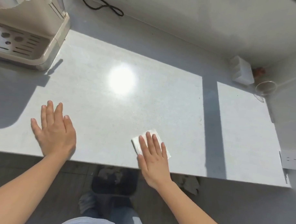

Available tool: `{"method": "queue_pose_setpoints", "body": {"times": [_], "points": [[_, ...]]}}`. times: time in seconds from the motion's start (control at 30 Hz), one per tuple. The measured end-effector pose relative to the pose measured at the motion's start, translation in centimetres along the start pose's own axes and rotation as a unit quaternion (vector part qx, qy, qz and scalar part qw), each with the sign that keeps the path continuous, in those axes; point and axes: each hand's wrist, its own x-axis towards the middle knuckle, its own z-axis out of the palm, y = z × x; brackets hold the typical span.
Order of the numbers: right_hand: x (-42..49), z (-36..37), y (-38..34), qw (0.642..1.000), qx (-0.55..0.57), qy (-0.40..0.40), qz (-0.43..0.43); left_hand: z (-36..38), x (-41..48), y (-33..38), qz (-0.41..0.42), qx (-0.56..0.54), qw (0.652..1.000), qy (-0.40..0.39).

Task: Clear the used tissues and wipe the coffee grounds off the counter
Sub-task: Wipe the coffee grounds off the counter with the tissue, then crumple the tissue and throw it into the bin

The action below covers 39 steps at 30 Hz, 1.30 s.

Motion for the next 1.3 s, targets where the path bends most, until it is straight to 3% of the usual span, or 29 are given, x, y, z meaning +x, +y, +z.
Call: {"method": "queue_pose_setpoints", "body": {"times": [0.13,0.3,0.4,0.57,0.8,1.03,1.13,1.23,1.3], "points": [[1.6,-2.8,7.4,0.979,0.004,0.050,0.199,0.1,0.1,0.3,0.002,0.016,1.000,-0.007],[11.6,-5.5,8.8,0.954,0.021,0.066,0.290,0.1,-0.1,0.5,-0.001,0.065,0.998,-0.021],[19.0,-6.7,5.7,0.966,0.017,0.057,0.251,0.2,0.2,0.5,-0.006,0.076,0.997,-0.025],[24.0,-4.7,-4.7,0.995,0.011,0.053,0.085,0.2,0.1,0.3,-0.008,0.078,0.997,-0.028],[16.0,0.0,-14.7,0.991,0.018,-0.008,-0.129,-0.3,0.5,0.4,-0.005,0.028,0.999,-0.026],[5.1,2.1,-14.2,0.982,0.003,-0.055,-0.182,-1.2,-0.1,-0.2,0.038,-0.029,0.994,-0.096],[1.6,2.1,-12.6,0.983,0.006,-0.056,-0.176,-2.2,-2.8,0.1,0.145,-0.097,0.971,-0.162],[-1.3,2.5,-11.0,0.989,-0.010,-0.029,-0.147,-2.7,-8.6,0.3,0.298,-0.117,0.919,-0.232],[-2.6,2.9,-9.4,0.992,-0.019,0.005,-0.128,-2.5,-11.6,1.0,0.331,-0.110,0.902,-0.254]]}}
